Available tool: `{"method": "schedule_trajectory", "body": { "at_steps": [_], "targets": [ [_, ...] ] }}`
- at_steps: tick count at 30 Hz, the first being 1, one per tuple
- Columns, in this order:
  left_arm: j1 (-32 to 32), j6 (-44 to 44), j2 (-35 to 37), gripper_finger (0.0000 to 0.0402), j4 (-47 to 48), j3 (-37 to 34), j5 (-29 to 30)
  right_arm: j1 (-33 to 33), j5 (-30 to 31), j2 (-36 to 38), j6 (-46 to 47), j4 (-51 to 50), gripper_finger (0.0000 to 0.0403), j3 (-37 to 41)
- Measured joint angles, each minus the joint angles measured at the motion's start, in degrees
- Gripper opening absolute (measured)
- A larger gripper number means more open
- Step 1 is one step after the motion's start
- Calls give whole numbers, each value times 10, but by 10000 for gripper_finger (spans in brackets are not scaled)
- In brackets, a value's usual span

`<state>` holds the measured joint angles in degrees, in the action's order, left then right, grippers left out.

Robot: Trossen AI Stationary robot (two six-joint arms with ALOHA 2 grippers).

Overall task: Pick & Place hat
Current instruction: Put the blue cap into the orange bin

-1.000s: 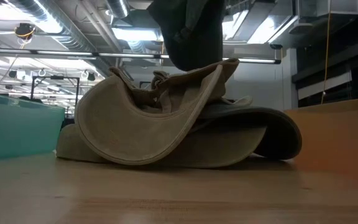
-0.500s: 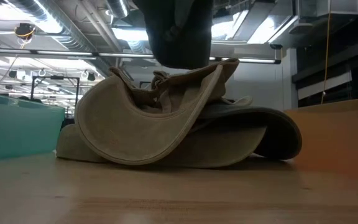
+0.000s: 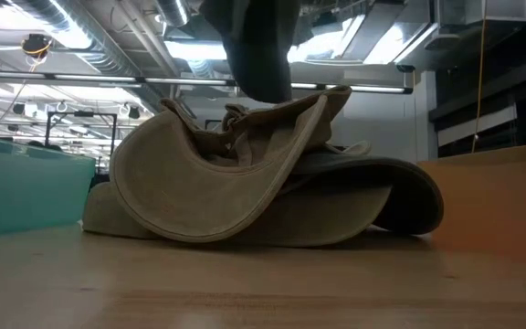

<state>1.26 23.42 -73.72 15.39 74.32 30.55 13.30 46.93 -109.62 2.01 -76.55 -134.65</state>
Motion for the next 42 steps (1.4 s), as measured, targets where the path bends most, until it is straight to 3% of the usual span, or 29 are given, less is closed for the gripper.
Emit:
{"method": "schedule_trajectory", "body": {
  "at_steps": [10,19,23,31,42],
  "targets": [
    [26,38,1,4,14,0,166,0,-2,18,127,-78,124,-3],
    [28,74,1,3,-19,0,180,-2,-10,23,208,-16,239,3],
    [28,80,1,3,-20,0,179,-6,-11,22,209,42,272,9],
    [39,109,1,3,-61,0,179,-33,-22,17,206,128,280,9],
    [59,139,1,3,-108,0,180,-79,-80,6,230,135,279,9]
  ]
}}
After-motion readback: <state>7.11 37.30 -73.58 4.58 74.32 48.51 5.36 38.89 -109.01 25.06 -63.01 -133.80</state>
